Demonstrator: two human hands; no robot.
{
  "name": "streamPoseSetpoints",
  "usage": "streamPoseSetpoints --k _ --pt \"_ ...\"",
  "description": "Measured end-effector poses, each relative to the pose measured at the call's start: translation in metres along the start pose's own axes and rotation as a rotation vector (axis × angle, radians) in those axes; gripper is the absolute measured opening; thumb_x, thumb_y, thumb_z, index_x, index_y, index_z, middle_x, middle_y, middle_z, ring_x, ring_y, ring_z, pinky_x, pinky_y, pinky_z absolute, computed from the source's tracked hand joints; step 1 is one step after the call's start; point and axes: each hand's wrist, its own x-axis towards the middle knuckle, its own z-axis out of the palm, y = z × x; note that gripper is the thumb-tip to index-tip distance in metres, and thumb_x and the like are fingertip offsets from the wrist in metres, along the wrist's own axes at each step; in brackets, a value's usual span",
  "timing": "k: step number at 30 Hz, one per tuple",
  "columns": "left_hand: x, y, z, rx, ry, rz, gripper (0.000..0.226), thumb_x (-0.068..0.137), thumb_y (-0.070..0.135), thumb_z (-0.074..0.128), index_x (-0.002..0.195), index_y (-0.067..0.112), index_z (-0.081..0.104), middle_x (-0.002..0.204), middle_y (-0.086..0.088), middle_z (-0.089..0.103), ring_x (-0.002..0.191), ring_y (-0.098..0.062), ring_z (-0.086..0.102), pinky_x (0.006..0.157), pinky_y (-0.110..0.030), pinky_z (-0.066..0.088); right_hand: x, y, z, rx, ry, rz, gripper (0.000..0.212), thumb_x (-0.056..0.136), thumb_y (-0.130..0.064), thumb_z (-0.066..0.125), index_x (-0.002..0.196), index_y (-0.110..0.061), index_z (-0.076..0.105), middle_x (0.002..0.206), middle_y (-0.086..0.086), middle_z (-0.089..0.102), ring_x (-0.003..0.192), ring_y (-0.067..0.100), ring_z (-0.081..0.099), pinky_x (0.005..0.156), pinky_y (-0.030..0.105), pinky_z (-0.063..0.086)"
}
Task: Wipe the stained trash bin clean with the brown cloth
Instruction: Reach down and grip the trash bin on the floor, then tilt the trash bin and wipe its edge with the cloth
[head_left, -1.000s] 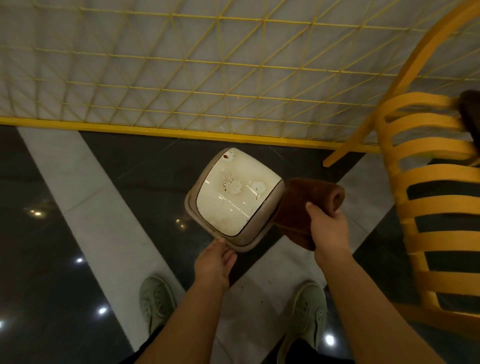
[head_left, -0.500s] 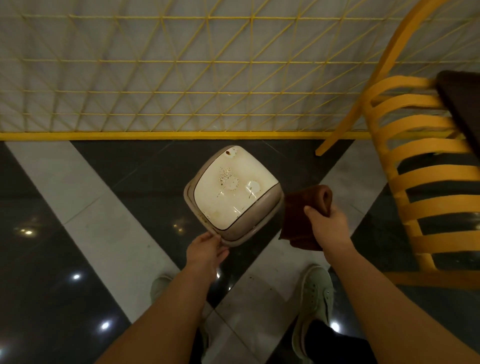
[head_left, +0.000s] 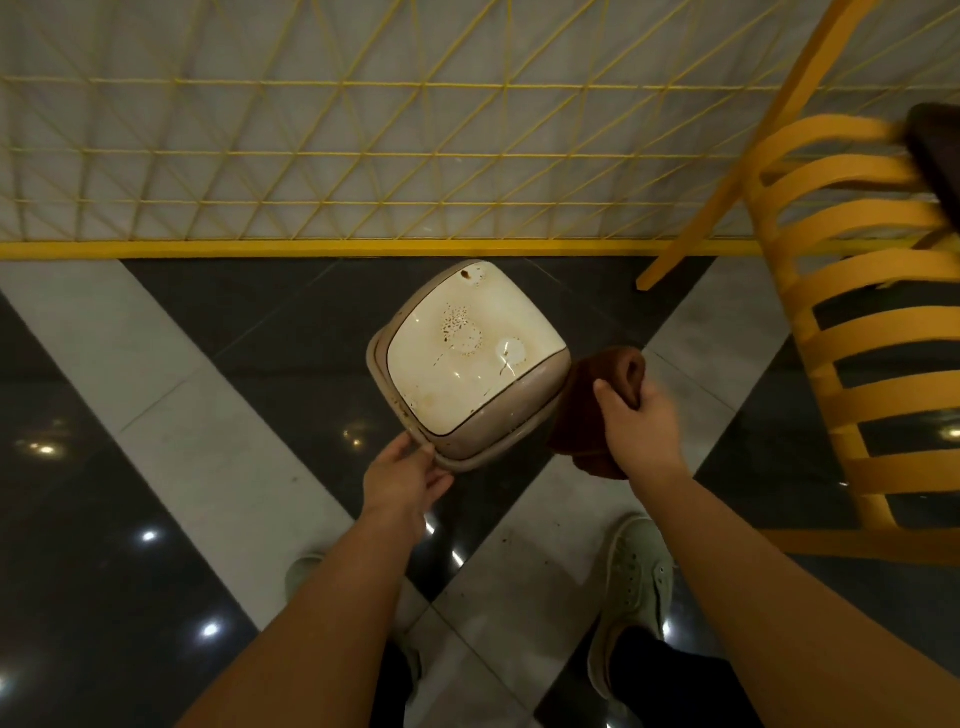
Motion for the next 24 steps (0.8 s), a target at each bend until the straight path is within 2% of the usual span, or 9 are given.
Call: streamPoseSetpoints --k 2,4,8,10,12,14,18,22,24 --pt "0.001 0.000 0.001 0.014 -0.019 0.009 0.042 0.095 0.001 0.049 0.134 0.016 0.051 0.108 -0.012 0.067 0.101 -0.026 0.065 0.086 -0.039 0.052 0.003 -0.001 0.011 -0.067 -0.020 -0.009 0.012 0.095 -0.031 0.054 0.106 -0.029 0.056 0.095 -0.001 0.061 0.088 0.017 0.060 0.068 0.027 0.048" --pt "0.002 0.000 0.001 0.018 -0.034 0.012 0.043 0.096 0.001 0.047 0.135 0.017 0.050 0.107 -0.011 0.068 0.101 -0.025 0.065 0.086 -0.039 0.052 0.004 0.001 0.022 -0.102 -0.018 -0.007 0.004 0.095 -0.028 0.053 0.096 -0.029 0.057 0.092 0.001 0.062 0.085 0.017 0.060 0.067 0.026 0.047" --pt "0.006 -0.001 -0.002 0.021 -0.063 0.002 0.042 0.096 0.002 0.047 0.136 0.017 0.050 0.109 -0.011 0.068 0.102 -0.025 0.065 0.093 -0.043 0.051 0.004 0.010 0.034 -0.111 0.048 0.017 0.018 0.096 -0.026 0.052 0.080 -0.033 0.054 0.086 0.001 0.062 0.081 0.019 0.061 0.075 0.033 0.052" --pt "0.008 -0.002 -0.002 0.011 -0.068 -0.002 0.042 0.096 0.002 0.047 0.135 0.017 0.050 0.109 -0.010 0.069 0.101 -0.025 0.066 0.093 -0.043 0.051 0.004 0.015 0.037 -0.112 0.084 0.011 0.017 0.096 -0.026 0.052 0.080 -0.030 0.056 0.082 0.002 0.062 0.077 0.018 0.061 0.068 0.032 0.052" --pt "0.010 -0.004 -0.002 0.001 -0.068 -0.003 0.041 0.096 0.003 0.047 0.134 0.018 0.051 0.110 -0.009 0.068 0.101 -0.024 0.066 0.092 -0.042 0.052 -0.001 0.018 0.043 -0.108 0.137 -0.008 0.017 0.095 -0.025 0.052 0.079 -0.027 0.058 0.076 0.001 0.060 0.071 0.016 0.059 0.058 0.025 0.044" --pt "0.012 -0.006 -0.001 0.005 -0.065 0.002 0.040 0.097 0.005 0.047 0.134 0.019 0.052 0.110 -0.008 0.069 0.099 -0.022 0.067 0.089 -0.040 0.053 -0.011 0.025 0.050 -0.092 0.152 -0.011 0.019 0.095 -0.024 0.053 0.077 -0.025 0.059 0.072 0.002 0.059 0.067 0.015 0.057 0.054 0.023 0.039" --pt "0.015 -0.007 -0.002 0.018 -0.060 0.003 0.039 0.097 0.006 0.047 0.133 0.020 0.053 0.109 -0.007 0.069 0.097 -0.021 0.068 0.084 -0.037 0.055 -0.032 0.038 0.052 -0.119 0.047 -0.030 0.018 0.095 -0.025 0.052 0.079 -0.025 0.062 0.071 0.006 0.064 0.066 0.025 0.064 0.062 0.041 0.057" --pt "0.017 -0.007 -0.004 0.025 -0.058 -0.002 0.040 0.096 0.006 0.048 0.133 0.020 0.053 0.109 -0.007 0.069 0.096 -0.021 0.068 0.080 -0.036 0.056 -0.013 0.022 0.041 -0.138 0.084 -0.005 0.021 0.096 -0.029 0.050 0.076 -0.033 0.058 0.075 0.005 0.063 0.067 0.027 0.066 0.061 0.047 0.059" --pt "0.017 -0.008 -0.003 0.014 -0.051 0.004 0.040 0.096 0.005 0.048 0.133 0.020 0.053 0.108 -0.007 0.070 0.095 -0.021 0.069 0.078 -0.035 0.056 -0.009 0.021 0.042 -0.189 0.112 -0.022 0.020 0.096 -0.025 0.050 0.078 -0.031 0.057 0.076 0.006 0.062 0.068 0.026 0.065 0.065 0.047 0.058"
